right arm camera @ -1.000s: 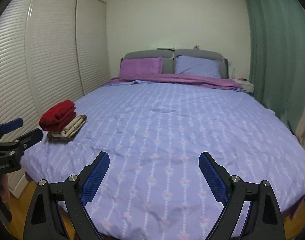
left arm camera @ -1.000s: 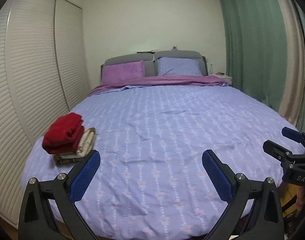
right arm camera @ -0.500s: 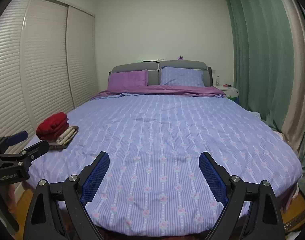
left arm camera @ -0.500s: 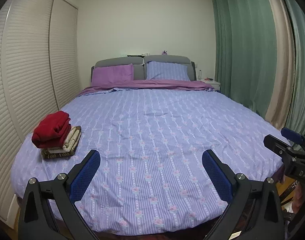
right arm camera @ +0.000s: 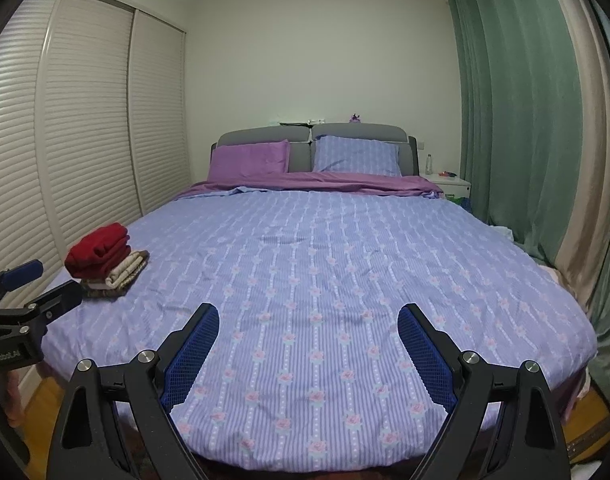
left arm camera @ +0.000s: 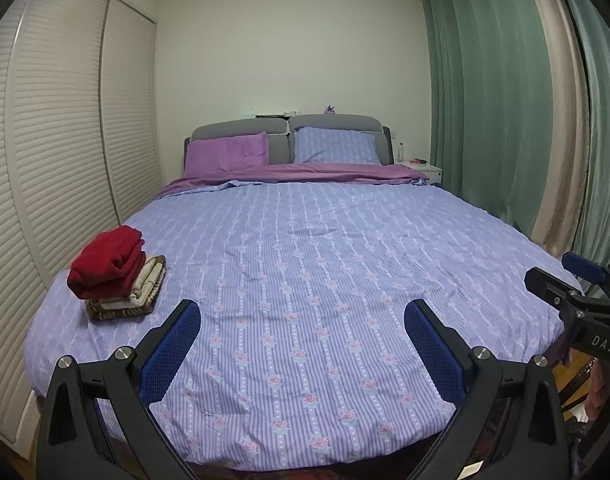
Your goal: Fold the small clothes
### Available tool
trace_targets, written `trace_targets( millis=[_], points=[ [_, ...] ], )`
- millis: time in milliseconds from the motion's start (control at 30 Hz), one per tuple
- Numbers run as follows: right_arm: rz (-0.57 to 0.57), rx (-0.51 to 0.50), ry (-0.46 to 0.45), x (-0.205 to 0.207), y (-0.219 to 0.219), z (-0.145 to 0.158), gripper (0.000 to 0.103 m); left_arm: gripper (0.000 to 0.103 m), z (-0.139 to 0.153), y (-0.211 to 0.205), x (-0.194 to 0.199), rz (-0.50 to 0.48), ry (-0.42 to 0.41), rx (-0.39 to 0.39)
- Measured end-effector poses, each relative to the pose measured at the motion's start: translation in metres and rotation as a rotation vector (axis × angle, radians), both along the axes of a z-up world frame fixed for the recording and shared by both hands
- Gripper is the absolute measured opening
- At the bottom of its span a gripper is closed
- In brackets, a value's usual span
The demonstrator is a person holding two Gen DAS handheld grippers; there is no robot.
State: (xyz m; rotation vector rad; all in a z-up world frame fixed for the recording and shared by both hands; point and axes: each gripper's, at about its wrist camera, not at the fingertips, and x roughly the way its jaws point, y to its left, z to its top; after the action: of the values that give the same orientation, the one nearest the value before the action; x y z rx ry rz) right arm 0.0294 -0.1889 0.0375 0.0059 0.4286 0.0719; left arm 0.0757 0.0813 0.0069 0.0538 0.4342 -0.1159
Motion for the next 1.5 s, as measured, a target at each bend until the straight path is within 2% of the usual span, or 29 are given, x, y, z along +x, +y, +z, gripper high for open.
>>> trace_targets(
  millis=[1500],
  points=[
    [0.003, 0.008, 0.015, 0.0018, -0.0011, -0.0026, 0.092, 0.103, -0.0034, 0.0015, 0.0005, -0.031, 0.025, 0.001]
  ],
)
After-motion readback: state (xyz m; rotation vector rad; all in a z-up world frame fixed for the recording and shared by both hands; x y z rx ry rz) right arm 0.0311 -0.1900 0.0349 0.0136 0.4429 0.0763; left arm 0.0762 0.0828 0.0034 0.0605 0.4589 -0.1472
